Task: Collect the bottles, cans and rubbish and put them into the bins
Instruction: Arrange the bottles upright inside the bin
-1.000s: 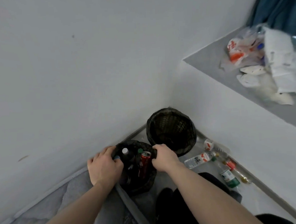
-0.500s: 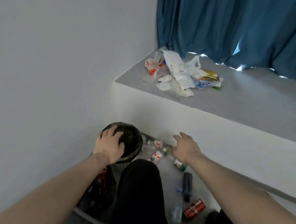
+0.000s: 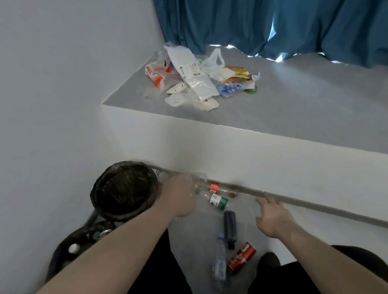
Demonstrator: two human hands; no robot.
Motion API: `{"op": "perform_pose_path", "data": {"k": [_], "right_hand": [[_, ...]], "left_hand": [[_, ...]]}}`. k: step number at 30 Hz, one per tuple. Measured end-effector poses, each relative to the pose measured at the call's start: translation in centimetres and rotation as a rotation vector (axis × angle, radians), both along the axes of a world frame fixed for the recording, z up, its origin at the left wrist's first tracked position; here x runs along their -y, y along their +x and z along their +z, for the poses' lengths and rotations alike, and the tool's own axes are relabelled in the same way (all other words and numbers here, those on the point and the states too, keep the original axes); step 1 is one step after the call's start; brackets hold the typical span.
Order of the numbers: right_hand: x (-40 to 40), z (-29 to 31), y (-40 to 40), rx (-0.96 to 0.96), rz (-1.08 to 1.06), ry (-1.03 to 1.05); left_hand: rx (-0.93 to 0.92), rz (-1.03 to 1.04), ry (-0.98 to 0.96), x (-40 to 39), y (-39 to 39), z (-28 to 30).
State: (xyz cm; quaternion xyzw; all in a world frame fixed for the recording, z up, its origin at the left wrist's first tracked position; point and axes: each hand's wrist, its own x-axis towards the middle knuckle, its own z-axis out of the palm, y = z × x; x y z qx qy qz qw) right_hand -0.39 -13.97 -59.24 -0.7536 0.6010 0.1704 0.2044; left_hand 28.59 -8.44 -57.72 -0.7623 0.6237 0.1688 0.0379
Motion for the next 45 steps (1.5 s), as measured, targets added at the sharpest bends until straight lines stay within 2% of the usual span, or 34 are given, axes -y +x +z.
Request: {"op": "perform_pose_path", "data": {"k": [3,8,15,23,34,38,45], "right_hand": [[0.1,-2.6,-0.3,0.012,-0.024,0.064],[0.8,-6.7,0.5,0.052,-0.056,0.163],[1.6,-12.9,1.6,0.02,-0.049,0.322],[2.8,-19.3,4.7,0.112,-0.112,0.479],[3.2,-29.4,6.7,0.132,-0.131,0.61],[2.3,-32.7,7.1,0.105,-0.099,0.666],[2.0,-33.8,8.2,0.127,0.087,0.674]], "left_hand": [[-0.015,0.026,0.091,0.4,-0.5,-2.8],[-0.029,0.006,0.367,1.9,-1.4,-6.6],[-0.032,-0.096,0.441,5.8,-2.9,-13.4],[-0.04,0.023,0.507,9.5,-0.6,-20.4],[-0.096,0.21,0.575,13.9,4.8,-30.0],[-0.084,0.211,0.613,14.8,5.4,-33.4],[0.058,0.226,0.677,13.5,5.7,-37.6]]}}
